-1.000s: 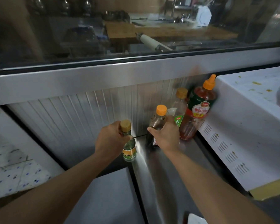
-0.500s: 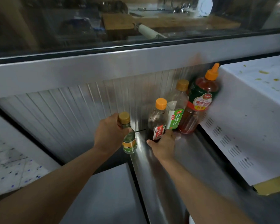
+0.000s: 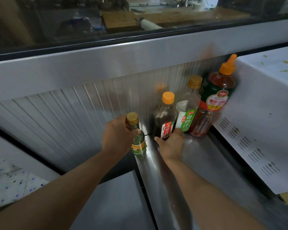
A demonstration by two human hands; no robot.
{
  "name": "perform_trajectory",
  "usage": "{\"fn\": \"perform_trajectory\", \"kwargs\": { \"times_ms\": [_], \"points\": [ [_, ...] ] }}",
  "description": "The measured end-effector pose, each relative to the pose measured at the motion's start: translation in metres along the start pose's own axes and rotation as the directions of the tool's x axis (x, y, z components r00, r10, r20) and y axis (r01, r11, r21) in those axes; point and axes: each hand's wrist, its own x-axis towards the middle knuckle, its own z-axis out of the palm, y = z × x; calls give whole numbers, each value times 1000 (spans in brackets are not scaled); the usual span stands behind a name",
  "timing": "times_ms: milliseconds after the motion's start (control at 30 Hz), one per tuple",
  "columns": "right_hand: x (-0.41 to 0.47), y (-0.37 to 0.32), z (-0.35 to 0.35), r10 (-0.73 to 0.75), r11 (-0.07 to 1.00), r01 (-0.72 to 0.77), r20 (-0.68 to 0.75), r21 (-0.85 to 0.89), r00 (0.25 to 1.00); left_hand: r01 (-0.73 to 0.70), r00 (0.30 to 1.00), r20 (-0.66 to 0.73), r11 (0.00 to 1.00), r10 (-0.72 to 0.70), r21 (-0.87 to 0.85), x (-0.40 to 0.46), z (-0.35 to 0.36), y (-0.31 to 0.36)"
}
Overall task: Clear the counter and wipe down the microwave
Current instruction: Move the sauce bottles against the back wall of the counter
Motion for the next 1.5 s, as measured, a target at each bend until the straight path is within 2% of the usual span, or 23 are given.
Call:
{"fn": "perform_trajectory", "kwargs": {
  "times_ms": [133, 267, 433, 567, 667, 1233, 1333, 1400, 1500],
  "points": [
    [2, -2, -1, -8, 1000, 9, 14, -12, 1000, -31, 1000, -2, 999, 32, 8, 4, 4, -2],
    [2, -1, -9, -28, 999, 30, 86, -27, 996, -38, 999, -1, 999, 38, 3, 8, 8, 0],
    [2, 1, -31, -61, 982, 90, 172, -164, 983, -27, 1000, 10, 999, 27, -43, 13, 13, 8],
    [-4, 6, -45, -68, 947, 155, 296, -280, 953, 24, 1000, 15, 999, -23, -35, 21, 18, 16],
    [-6, 11, -51, -83, 931, 189, 323, -313, 943, 41, 999, 23, 998, -40, -43, 25, 24, 20],
    [-6, 24, -69, -155, 932, 261, 374, -251, 914, 49, 999, 12, 998, -49, 34, 15, 47, 5],
    [-5, 30, -68, -172, 932, 273, 373, -238, 912, 124, 992, -12, 992, -124, 4, 7, 58, 1],
    [-5, 34, -66, -174, 928, 280, 377, -247, 910, 206, 979, 10, 978, -206, -32, 2, 67, -3],
    [-5, 41, -64, -190, 923, 297, 382, -246, 905, 261, 965, 53, 960, -256, -105, -3, 81, -10]
  ]
}}
